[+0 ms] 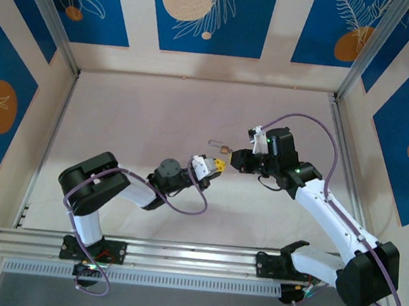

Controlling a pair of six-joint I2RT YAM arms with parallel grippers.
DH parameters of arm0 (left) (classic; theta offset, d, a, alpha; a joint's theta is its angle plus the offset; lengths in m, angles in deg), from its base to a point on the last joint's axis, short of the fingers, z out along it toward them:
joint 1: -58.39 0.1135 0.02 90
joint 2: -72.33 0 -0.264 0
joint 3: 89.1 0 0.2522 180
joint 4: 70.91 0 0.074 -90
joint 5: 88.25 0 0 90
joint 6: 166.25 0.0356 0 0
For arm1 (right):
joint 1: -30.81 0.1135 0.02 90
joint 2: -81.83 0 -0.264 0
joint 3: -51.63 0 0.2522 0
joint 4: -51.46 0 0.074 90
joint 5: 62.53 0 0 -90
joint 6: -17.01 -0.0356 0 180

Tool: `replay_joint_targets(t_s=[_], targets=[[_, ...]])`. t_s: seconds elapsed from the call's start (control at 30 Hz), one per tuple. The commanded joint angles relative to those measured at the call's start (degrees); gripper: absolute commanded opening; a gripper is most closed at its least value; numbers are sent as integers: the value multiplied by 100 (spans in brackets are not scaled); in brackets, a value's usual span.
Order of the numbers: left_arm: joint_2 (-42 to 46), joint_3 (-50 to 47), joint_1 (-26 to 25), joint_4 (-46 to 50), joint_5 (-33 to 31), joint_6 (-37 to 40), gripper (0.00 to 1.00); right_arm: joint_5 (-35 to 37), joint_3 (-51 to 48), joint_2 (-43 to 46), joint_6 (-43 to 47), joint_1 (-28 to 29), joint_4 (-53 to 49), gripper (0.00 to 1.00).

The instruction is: Unlock with the key

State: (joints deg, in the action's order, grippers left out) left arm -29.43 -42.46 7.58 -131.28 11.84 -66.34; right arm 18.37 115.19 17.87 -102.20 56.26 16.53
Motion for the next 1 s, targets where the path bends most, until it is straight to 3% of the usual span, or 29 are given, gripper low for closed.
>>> replay_joint_targets(t_s=[0.0,0.17,0.43,0.53,0.63,0.77,0.97], targets=[[210,260,-71,546,-31,619,0,-35,42,123,-156,-189,17,33],[544,813,-81,2010,-257,2551,0,-583,-215,356,-432,-897,255,47],[474,1641,-158,3720,-1007,5961,0,-3125,-1104,19,-1464,-2354,1950,57],[145,1641,-188,3160,-1527,6776,0,-3535,-1419,-214,-1891,-2589,2701,59],[-84,1697,-280,2579,-1972,7083,0,-3650,-1558,-334,-2101,-2607,3155,60],[-398,1732,-382,1914,-2154,7709,0,-3590,-1686,-416,-2139,-2518,3470,66],[-1148,1744,-511,-104,-2066,8624,0,-3710,-1848,-725,-2375,-2565,4056,74]])
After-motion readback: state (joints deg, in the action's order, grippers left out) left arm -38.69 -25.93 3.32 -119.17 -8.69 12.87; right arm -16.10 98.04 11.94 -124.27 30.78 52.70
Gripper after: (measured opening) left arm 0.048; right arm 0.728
